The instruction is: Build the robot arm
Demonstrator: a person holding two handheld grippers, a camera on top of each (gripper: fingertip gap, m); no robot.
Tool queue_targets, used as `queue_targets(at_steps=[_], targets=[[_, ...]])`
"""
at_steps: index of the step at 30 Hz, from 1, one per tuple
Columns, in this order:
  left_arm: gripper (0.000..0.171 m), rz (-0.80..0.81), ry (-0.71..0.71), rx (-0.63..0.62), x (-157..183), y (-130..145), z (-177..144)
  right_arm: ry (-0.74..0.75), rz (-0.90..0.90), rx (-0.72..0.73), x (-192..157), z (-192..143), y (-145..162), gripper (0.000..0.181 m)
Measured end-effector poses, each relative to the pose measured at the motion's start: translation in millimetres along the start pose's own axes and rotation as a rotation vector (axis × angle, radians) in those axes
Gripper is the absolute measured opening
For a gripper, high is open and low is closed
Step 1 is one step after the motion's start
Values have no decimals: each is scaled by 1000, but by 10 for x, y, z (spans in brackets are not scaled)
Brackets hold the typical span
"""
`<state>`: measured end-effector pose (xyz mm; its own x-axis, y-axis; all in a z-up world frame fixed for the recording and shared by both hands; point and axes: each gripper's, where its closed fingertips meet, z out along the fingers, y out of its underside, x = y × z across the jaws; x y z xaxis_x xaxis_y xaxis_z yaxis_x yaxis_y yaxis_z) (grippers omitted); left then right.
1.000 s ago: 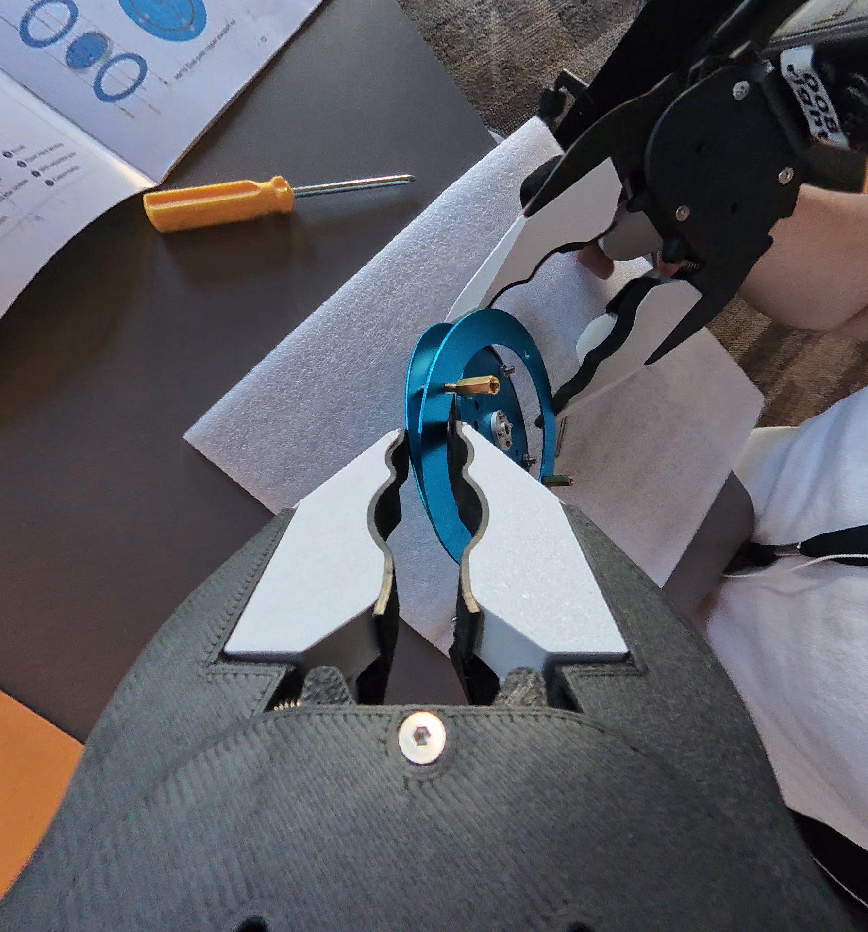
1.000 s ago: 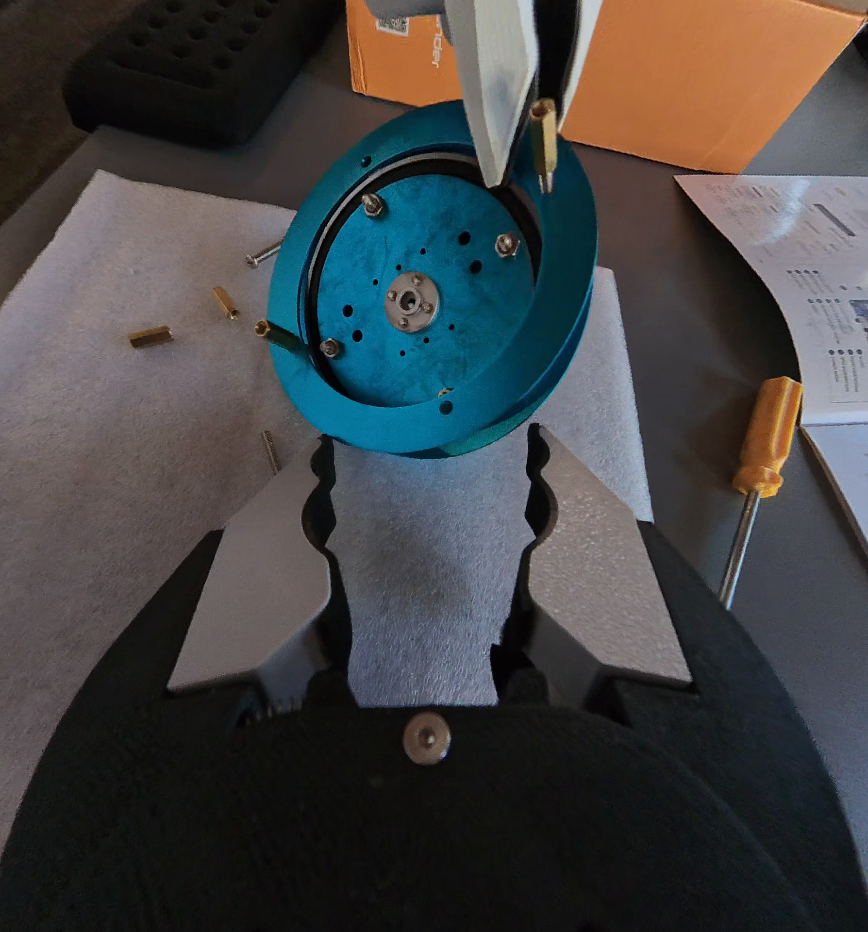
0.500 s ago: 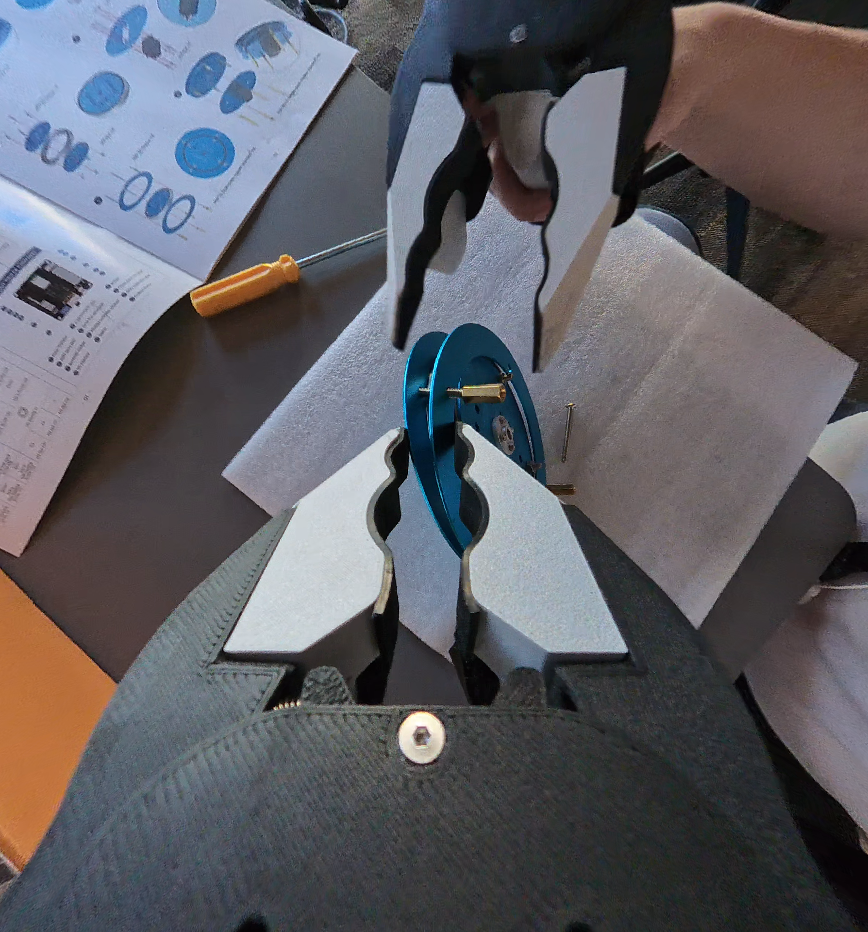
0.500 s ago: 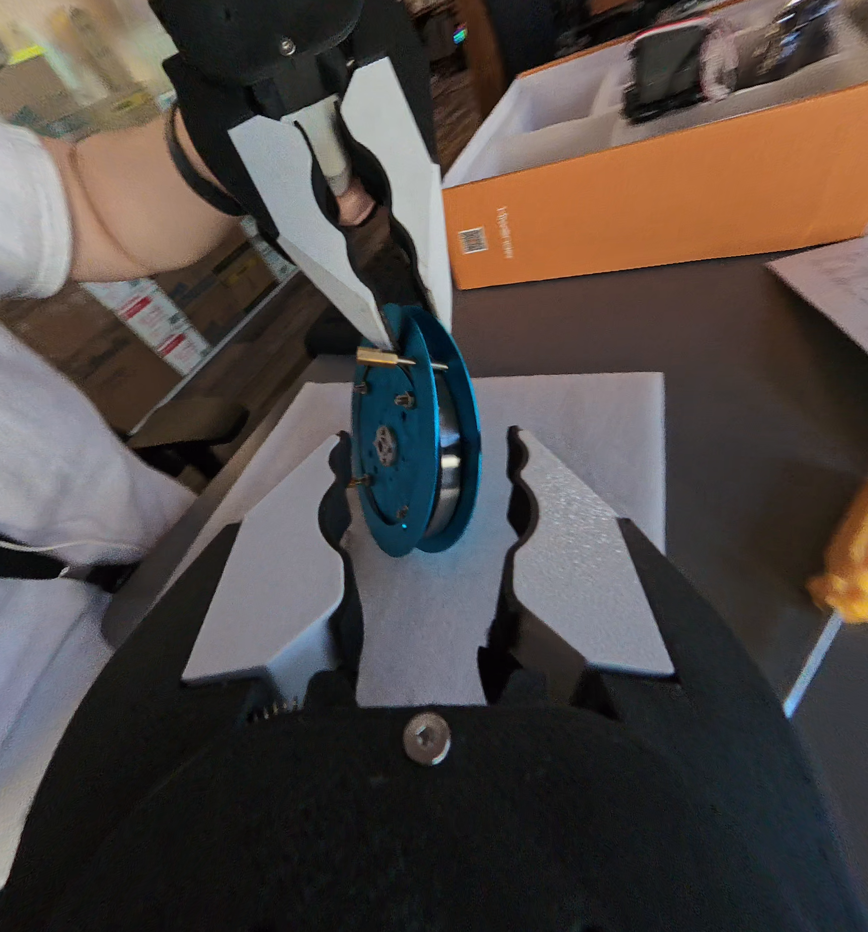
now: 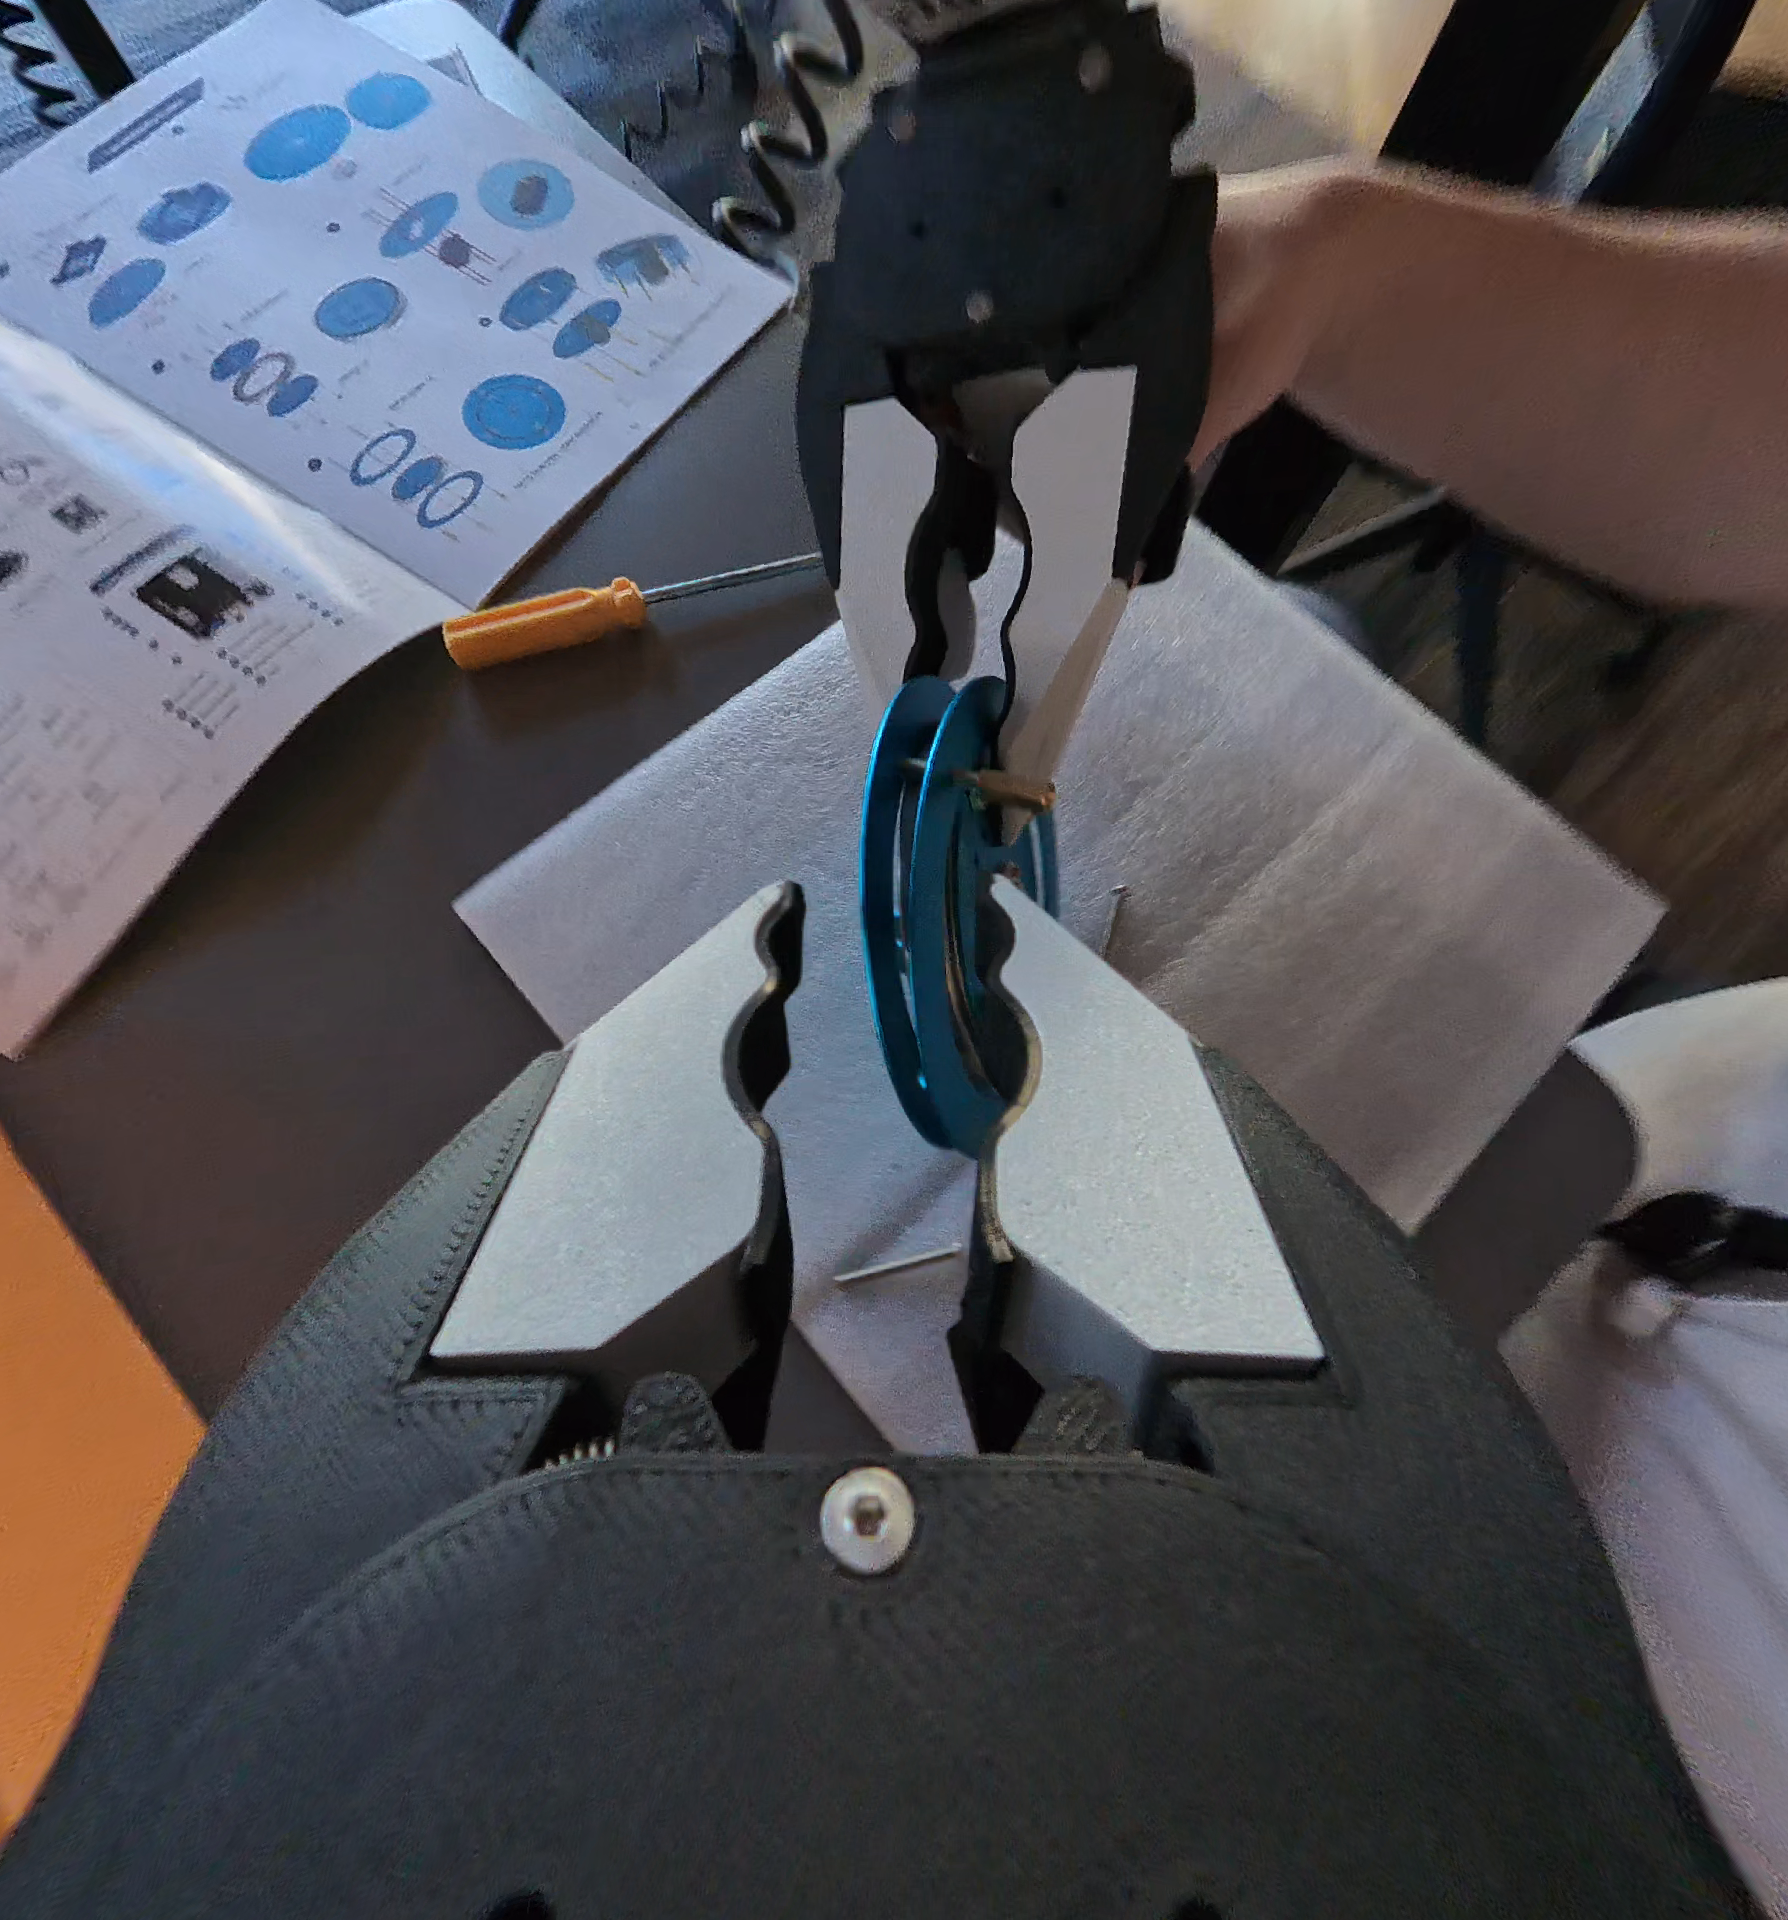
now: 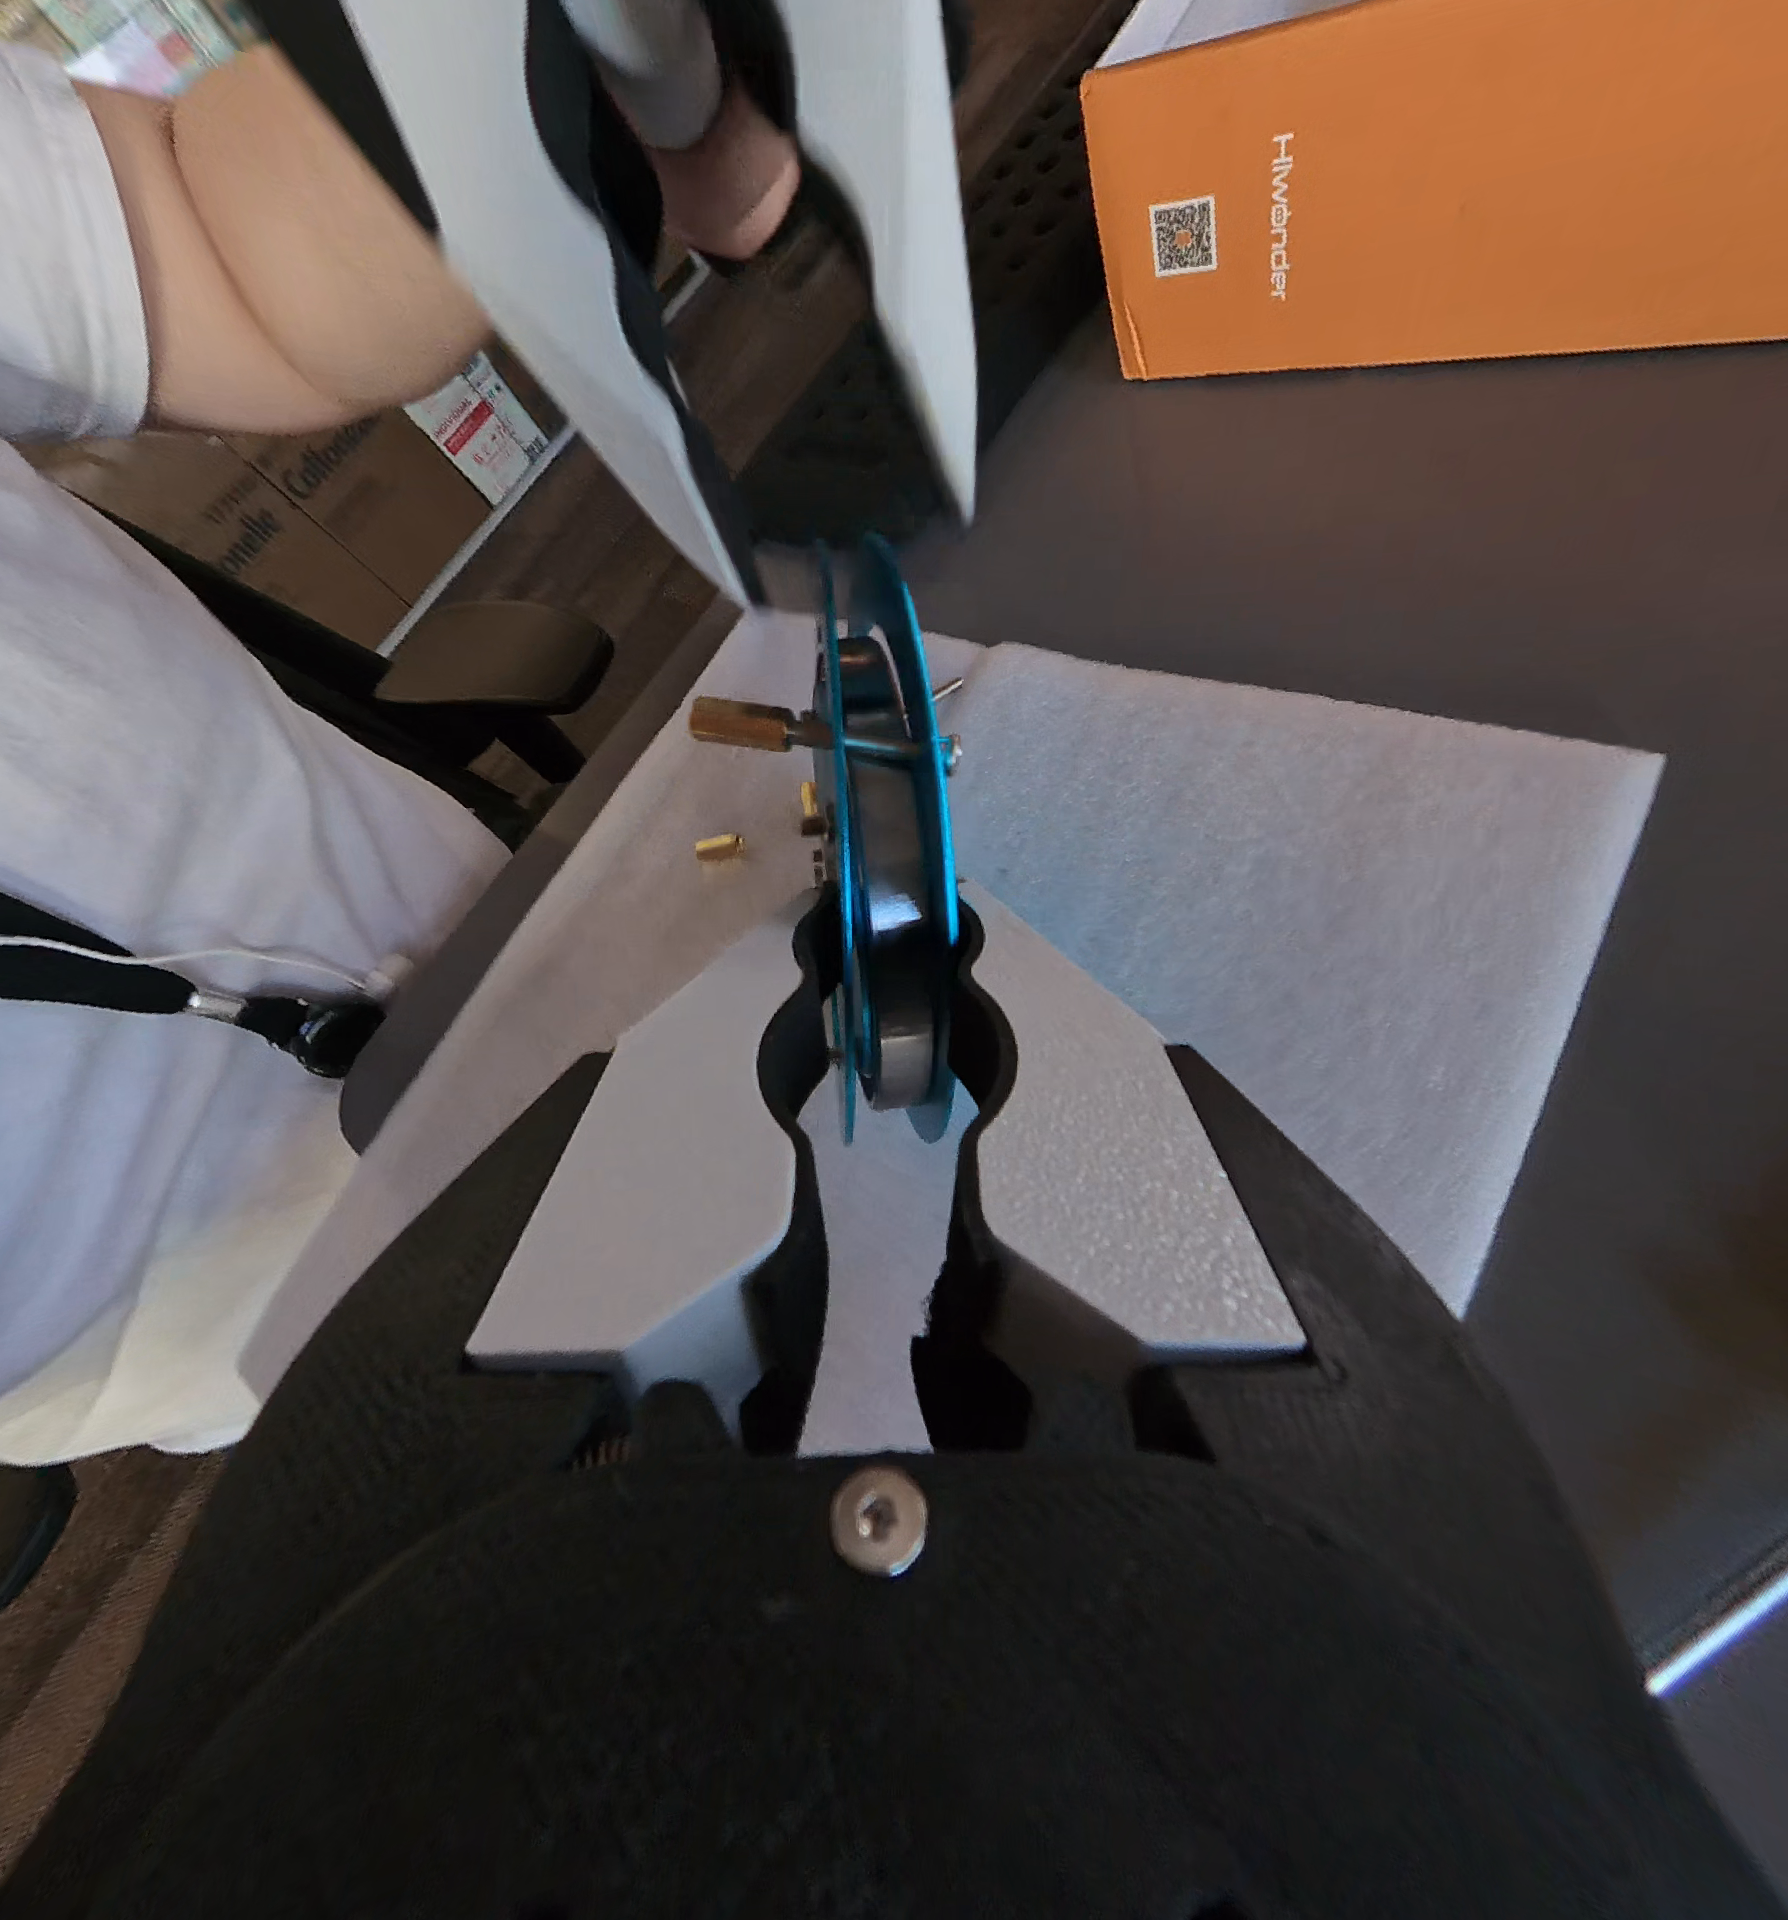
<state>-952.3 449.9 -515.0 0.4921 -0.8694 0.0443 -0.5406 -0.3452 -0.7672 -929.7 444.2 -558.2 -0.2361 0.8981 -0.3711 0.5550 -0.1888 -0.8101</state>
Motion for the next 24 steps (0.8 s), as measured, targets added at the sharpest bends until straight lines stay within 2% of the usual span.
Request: queue_targets(at_steps=[3,5,10,17,19,21,24], targets=[[48,-163,35,98,-24,130,-175,-5,-14,12,-6,-39,38,16],[50,-226,43,146,-14,276,-210,-7,-58,23,-28,-67,65,16],[53,-267,129,170,197,494,-25,-29,-98,13,-91,-126,133,16],[37,-304,272,148,342,517,186,-16,-71,20,-43,-161,163,15],[25,-340,298,162,328,497,202,-22,-44,37,-23,-160,158,15],[12,-375,281,169,249,506,228,-35,-1,51,18,-160,154,16],[9,-397,261,176,172,503,252,-57,46,61,86,-161,156,16]])
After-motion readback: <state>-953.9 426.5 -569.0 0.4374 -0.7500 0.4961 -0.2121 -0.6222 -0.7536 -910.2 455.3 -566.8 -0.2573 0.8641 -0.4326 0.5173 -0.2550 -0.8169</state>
